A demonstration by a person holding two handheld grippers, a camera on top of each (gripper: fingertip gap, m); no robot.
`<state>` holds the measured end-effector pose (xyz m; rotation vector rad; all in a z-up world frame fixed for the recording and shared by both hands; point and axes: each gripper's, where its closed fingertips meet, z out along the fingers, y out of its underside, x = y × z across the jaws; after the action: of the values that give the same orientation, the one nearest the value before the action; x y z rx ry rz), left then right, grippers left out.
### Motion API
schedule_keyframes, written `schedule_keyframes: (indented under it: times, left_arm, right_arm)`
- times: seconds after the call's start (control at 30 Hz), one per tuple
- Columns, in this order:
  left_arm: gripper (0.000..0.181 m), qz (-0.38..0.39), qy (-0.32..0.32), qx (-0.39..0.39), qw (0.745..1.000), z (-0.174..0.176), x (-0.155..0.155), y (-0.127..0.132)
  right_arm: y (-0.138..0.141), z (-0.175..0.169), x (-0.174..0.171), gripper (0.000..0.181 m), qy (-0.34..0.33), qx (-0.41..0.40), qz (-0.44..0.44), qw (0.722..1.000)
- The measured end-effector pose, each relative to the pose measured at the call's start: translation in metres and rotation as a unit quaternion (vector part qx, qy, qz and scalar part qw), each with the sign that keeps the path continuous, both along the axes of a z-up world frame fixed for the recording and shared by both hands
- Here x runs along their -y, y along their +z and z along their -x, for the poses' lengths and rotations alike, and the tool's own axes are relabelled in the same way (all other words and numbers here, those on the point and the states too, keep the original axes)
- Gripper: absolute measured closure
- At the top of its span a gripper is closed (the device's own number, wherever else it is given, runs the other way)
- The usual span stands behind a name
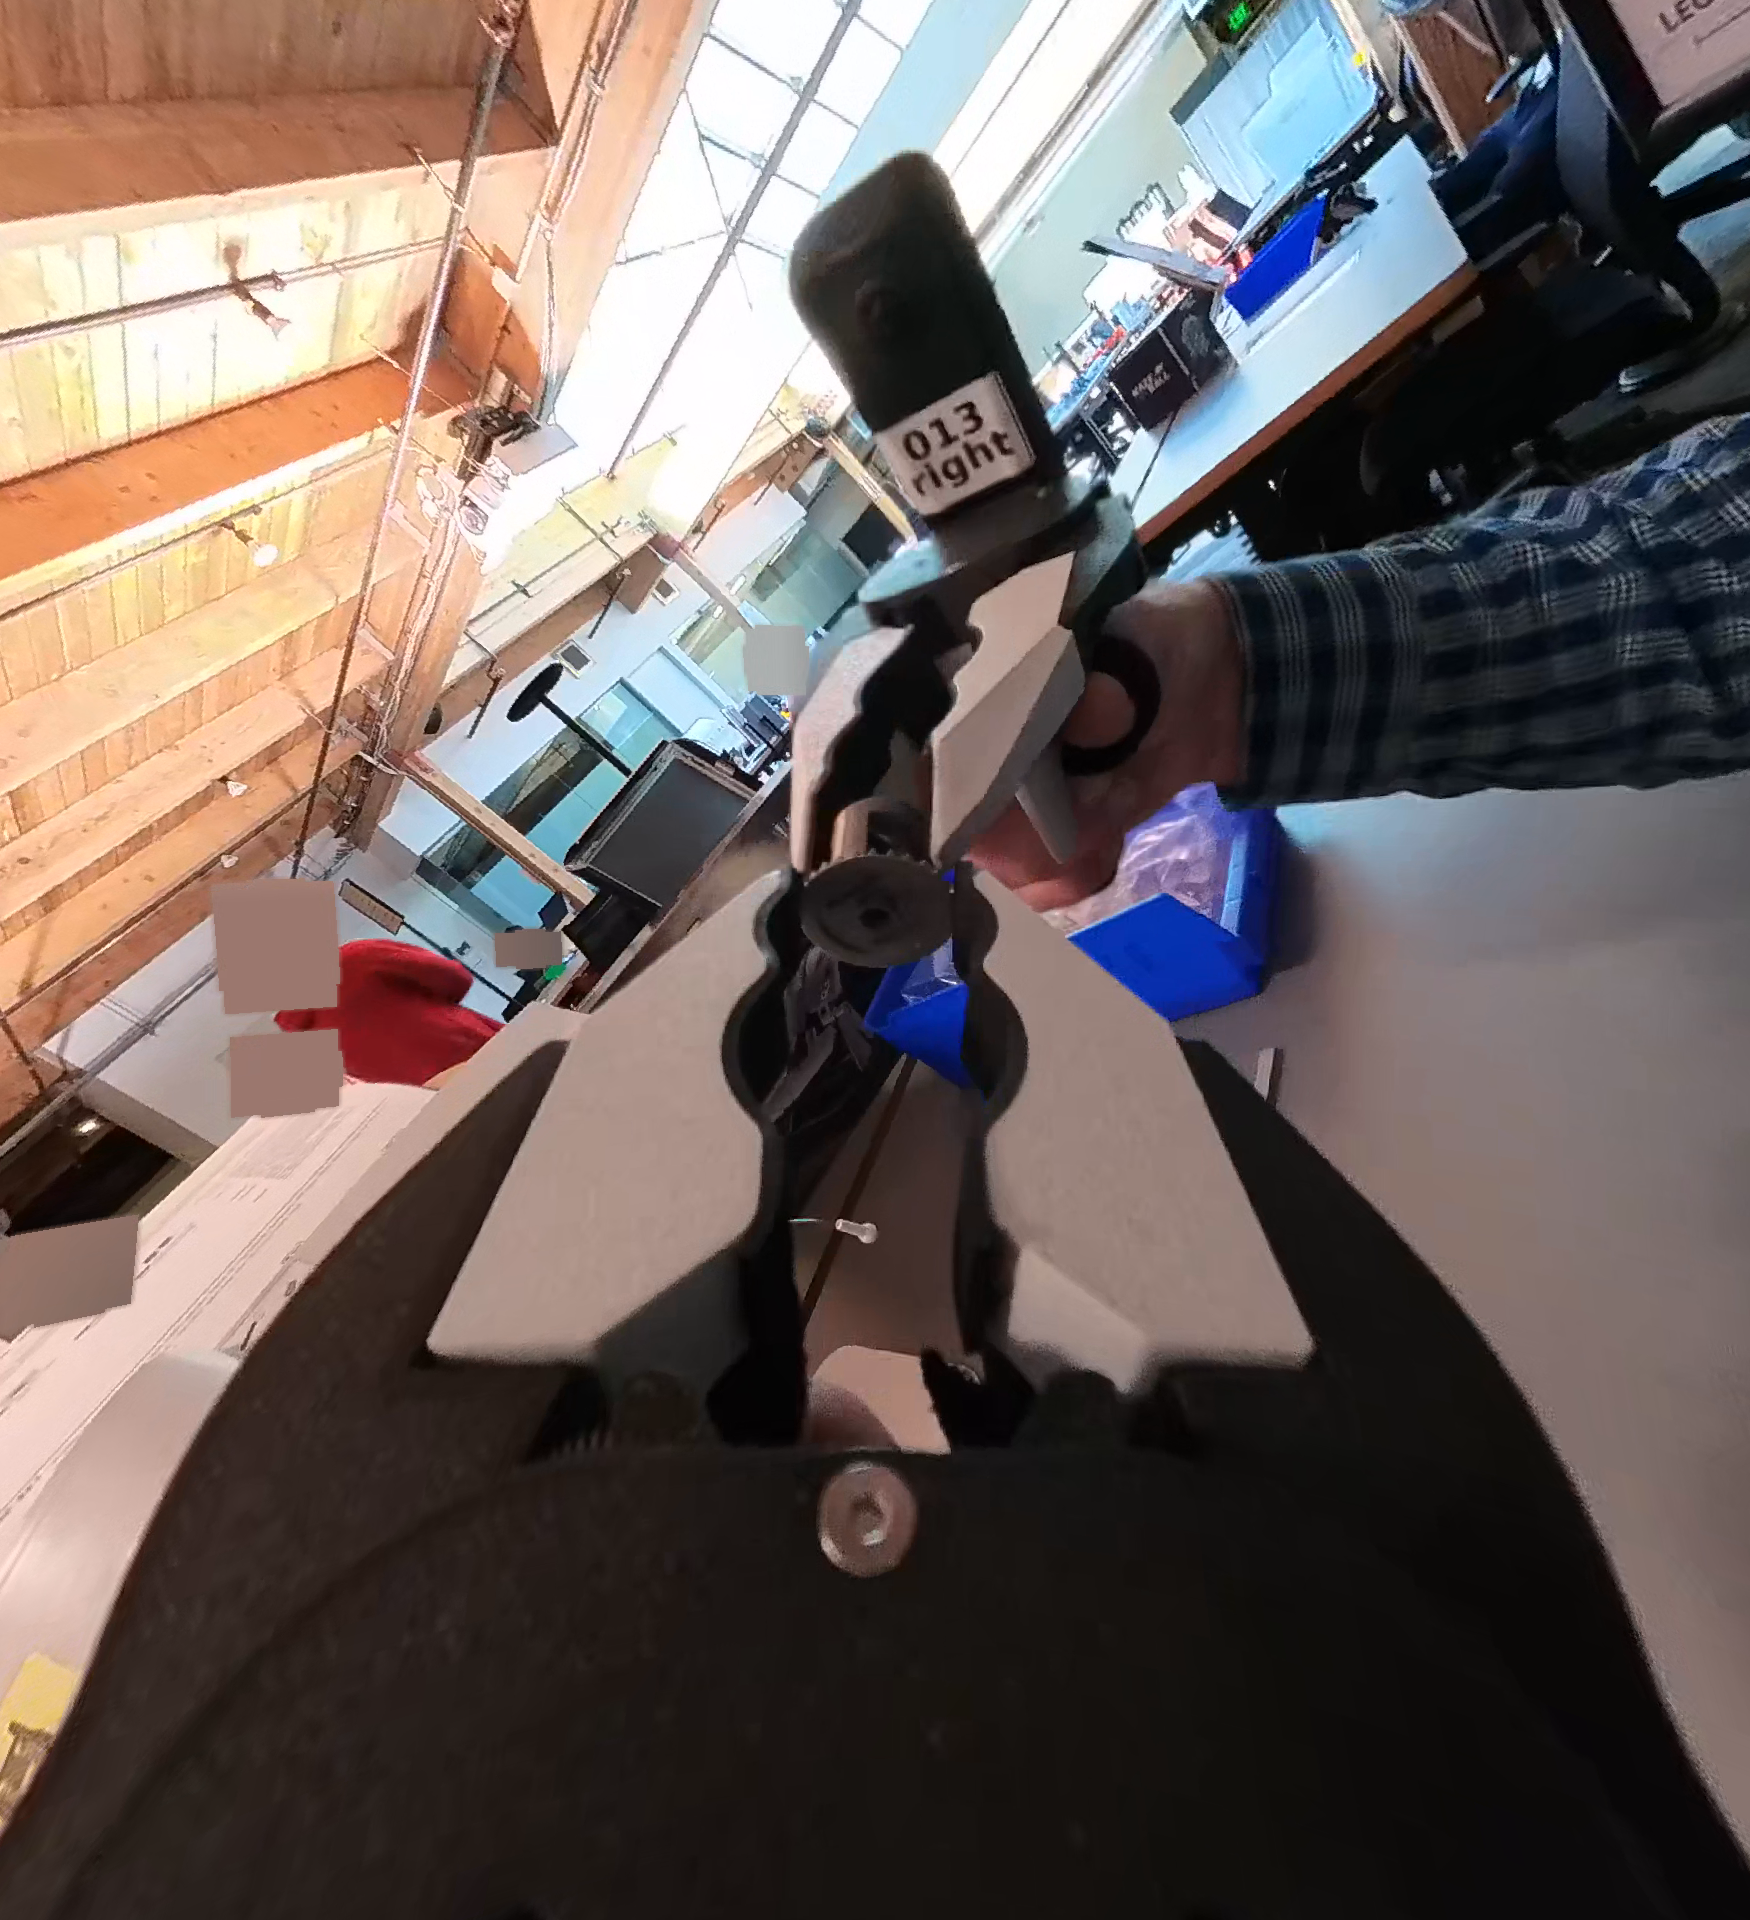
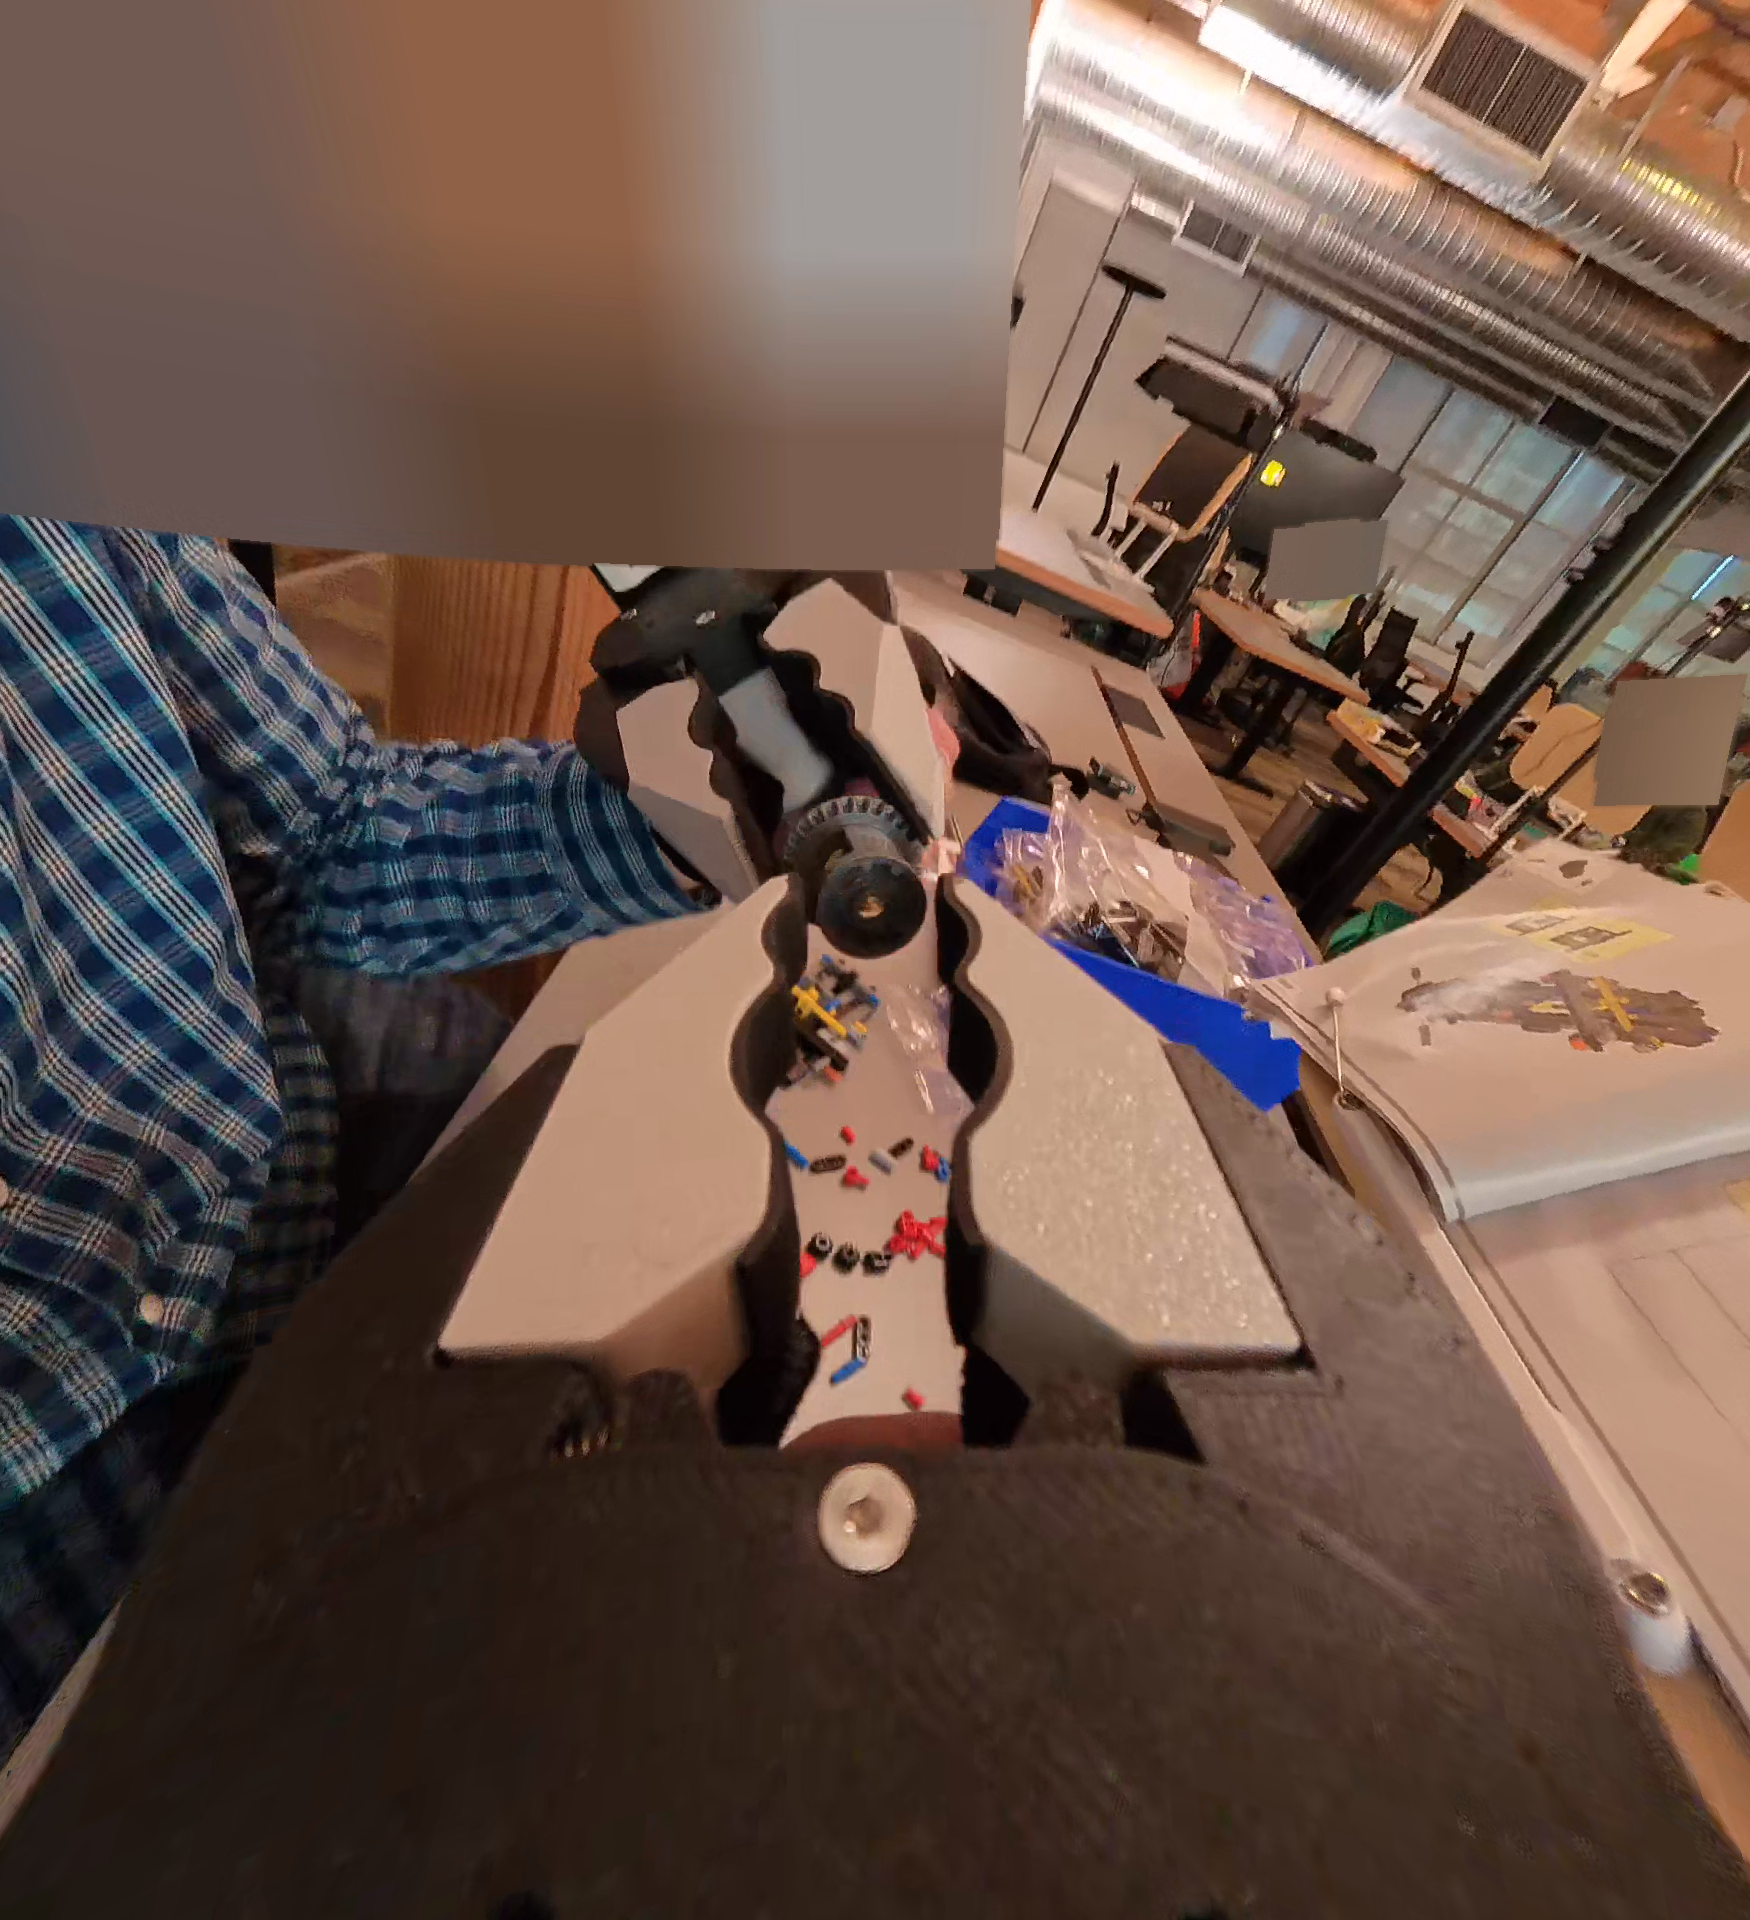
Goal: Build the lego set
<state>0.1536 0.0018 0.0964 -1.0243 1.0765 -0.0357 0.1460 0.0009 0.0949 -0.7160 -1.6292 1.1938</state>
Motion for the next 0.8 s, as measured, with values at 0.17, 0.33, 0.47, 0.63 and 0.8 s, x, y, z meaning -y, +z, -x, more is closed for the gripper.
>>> schedule_keyframes:
  times: [0.17, 0.33, 0.47, 0.63, 0.8]
  left_arm:
    - [0.155, -0.007, 0.012, -0.021, 1.0, -0.0013, -0.0027, -0.003]
    - [0.155, -0.018, 0.018, -0.032, 0.999, -0.0029, -0.003, -0.0019]
    - [0.155, -0.022, 0.021, -0.036, 0.999, -0.0025, -0.0034, 0.0001]
    - [0.155, -0.026, 0.027, -0.04, 0.998, -0.0021, -0.0043, 0.0006]
    - [0.155, -0.031, 0.03, -0.04, 0.998, -0.0014, -0.0049, 0.0025]
  right_arm:
    - [-0.0045, -0.0002, -0.0016, 0.161, 0.0, 0.043, -0.038, 0.998]
    - [-0.0041, -0.0001, -0.0024, 0.163, 0.003, 0.058, -0.062, 0.996]
    - [-0.0017, 0.0005, -0.0027, 0.163, 0.001, 0.046, -0.065, 0.997]
    - [0.0001, 0.0013, -0.0031, 0.163, 0.002, 0.025, -0.053, 0.998]
    - [0.0032, 0.0021, -0.003, 0.163, 0.007, 0.005, -0.033, 0.999]
